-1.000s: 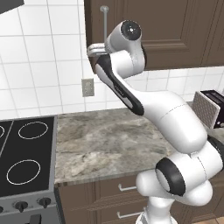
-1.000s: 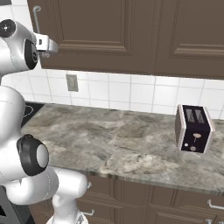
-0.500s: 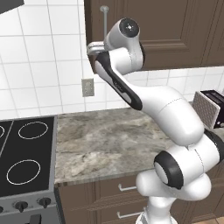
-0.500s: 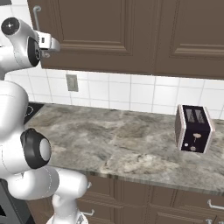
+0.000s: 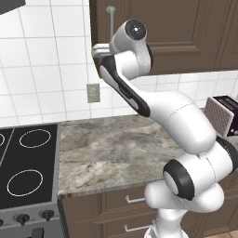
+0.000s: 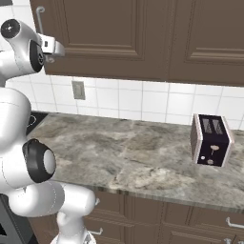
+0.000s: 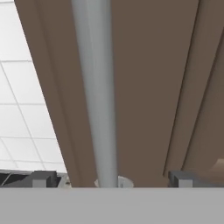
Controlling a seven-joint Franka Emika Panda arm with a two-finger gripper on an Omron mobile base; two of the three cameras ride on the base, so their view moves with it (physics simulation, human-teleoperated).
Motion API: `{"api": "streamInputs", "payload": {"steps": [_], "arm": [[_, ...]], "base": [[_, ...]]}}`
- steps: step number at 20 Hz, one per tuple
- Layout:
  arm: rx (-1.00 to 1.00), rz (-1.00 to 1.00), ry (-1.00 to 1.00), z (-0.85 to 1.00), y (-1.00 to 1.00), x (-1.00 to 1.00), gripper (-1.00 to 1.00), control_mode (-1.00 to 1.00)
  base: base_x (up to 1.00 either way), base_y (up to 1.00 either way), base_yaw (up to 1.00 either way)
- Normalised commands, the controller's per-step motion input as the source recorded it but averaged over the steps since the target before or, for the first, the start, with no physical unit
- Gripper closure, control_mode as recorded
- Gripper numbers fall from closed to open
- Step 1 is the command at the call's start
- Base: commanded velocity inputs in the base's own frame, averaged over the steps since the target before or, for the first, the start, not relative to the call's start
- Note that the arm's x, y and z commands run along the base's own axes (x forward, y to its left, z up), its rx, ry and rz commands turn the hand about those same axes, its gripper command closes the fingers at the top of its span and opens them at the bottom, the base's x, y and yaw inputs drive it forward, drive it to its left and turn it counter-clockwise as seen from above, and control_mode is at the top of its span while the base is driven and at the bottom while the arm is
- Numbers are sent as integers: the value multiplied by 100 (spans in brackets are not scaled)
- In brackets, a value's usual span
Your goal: Open the cabinet. Pick the dish brush and place it next to the sink. Then close the cabinet.
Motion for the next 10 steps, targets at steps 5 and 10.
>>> {"api": "streamInputs", "payload": {"steps": [5, 10], "arm": [[0, -1, -2, -4, 16, 39, -100, -100], [0, -2, -5, -12, 10, 44, -100, -100]], "base": [[0, 0, 0], [0, 0, 0]]}}
